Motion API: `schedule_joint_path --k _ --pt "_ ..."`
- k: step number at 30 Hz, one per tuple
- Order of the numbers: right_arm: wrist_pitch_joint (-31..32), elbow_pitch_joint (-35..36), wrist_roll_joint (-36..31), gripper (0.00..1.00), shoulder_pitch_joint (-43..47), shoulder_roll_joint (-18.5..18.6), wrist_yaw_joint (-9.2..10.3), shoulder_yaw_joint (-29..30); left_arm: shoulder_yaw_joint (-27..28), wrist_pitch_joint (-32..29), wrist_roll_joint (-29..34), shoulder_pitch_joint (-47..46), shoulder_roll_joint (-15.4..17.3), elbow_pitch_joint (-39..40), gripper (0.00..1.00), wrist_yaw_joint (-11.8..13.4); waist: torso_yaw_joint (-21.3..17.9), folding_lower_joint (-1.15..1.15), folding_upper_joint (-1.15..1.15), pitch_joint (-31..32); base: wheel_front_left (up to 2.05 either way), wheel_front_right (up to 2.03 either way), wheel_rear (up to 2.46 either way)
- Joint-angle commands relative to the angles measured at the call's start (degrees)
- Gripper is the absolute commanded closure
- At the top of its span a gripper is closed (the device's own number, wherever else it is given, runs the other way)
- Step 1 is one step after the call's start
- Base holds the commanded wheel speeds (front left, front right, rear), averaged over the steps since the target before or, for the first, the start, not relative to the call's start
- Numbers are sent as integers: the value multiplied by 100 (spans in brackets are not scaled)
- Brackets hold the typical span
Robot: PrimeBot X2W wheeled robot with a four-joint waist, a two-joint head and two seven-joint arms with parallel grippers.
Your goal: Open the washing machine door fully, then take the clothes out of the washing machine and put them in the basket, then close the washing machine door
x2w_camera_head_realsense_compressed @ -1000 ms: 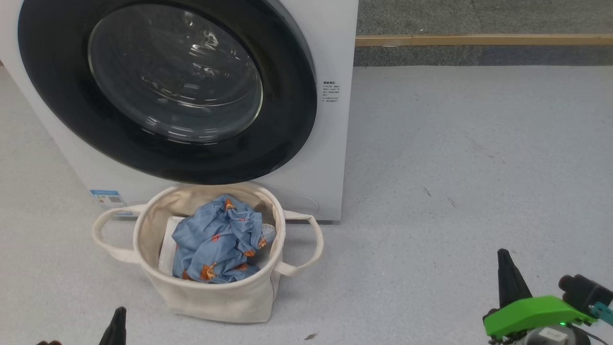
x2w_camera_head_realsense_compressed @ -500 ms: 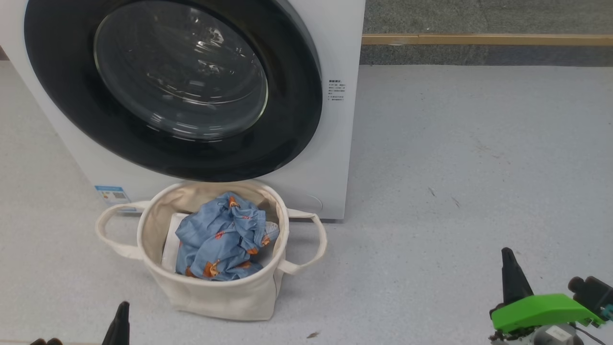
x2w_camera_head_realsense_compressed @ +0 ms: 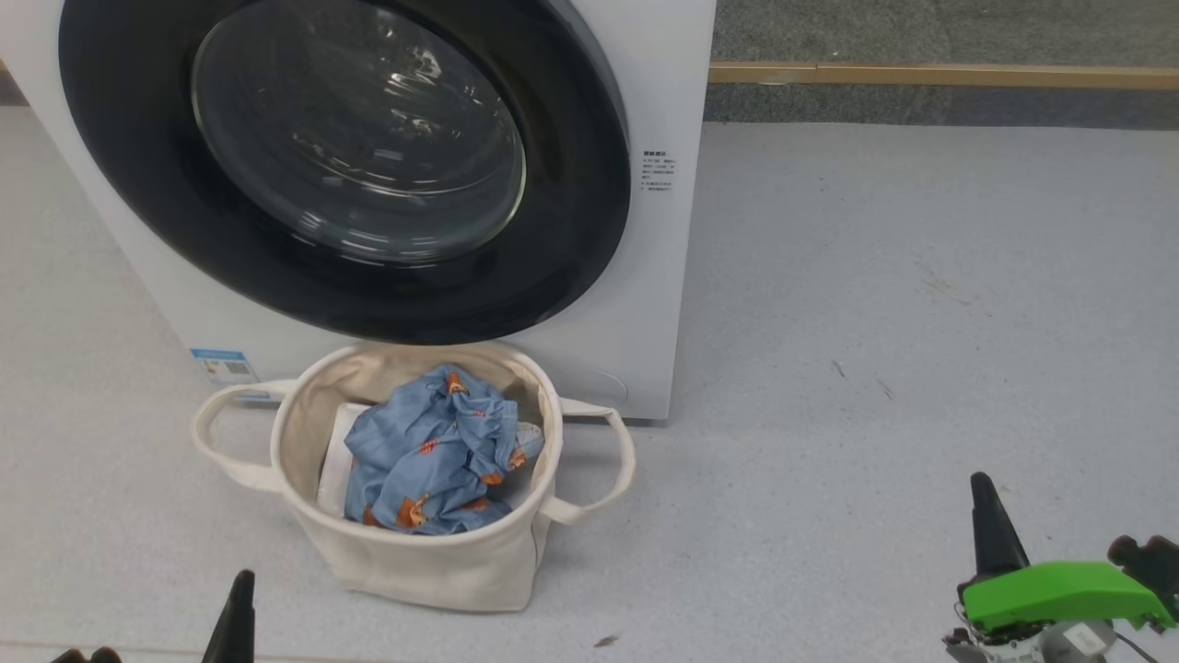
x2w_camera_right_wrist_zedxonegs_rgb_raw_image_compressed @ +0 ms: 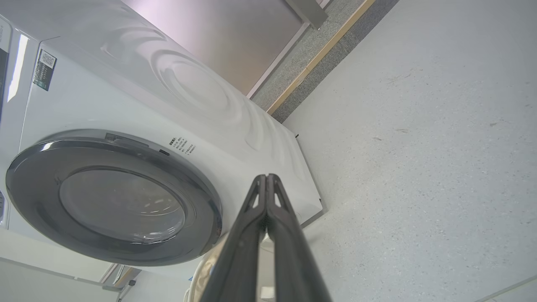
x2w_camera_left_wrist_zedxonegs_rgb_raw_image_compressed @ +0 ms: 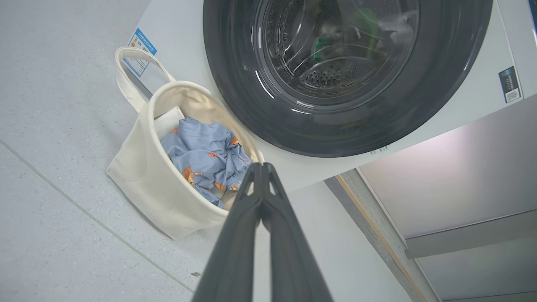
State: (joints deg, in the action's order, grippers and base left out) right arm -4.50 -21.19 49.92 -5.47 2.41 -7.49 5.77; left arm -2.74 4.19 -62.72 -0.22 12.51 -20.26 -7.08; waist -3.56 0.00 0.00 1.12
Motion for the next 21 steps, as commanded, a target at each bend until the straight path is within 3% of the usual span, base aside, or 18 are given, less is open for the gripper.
schedule_joint_path --k 1,21 --pt "58 233 157 100 -177 36 -1 -41 192 -30 -108 -299 43 222 100 -20 6 0 0 -2 0 0 0" --pt "389 387 1447 100 -143 40 0 -4 427 -361 -1007 -394 -276 348 100 -26 117 0 0 -43 0 0 0"
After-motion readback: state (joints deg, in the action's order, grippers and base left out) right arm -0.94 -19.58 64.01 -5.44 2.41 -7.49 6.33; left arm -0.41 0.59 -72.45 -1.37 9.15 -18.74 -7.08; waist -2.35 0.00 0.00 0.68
